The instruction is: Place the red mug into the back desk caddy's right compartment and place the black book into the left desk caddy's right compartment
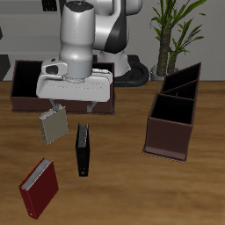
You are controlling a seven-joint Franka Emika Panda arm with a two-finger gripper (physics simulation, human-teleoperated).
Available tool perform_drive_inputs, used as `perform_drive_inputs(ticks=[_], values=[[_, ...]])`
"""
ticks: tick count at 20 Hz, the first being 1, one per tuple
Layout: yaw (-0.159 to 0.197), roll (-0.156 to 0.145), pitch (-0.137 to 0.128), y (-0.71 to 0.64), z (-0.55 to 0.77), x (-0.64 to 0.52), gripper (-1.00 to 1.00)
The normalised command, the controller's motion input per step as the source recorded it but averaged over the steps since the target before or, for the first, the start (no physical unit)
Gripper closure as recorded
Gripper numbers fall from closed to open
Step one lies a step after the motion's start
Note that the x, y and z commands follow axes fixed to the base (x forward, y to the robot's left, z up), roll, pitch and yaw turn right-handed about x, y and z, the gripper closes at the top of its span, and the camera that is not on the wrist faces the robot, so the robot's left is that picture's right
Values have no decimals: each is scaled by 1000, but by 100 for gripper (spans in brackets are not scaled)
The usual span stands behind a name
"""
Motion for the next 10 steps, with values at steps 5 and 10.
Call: perform_drive_inputs(ticks=[5,10], values=[[8,-10,-4,35,-360,68,-100],[-46,6,-32,193,-317,7,-100]])
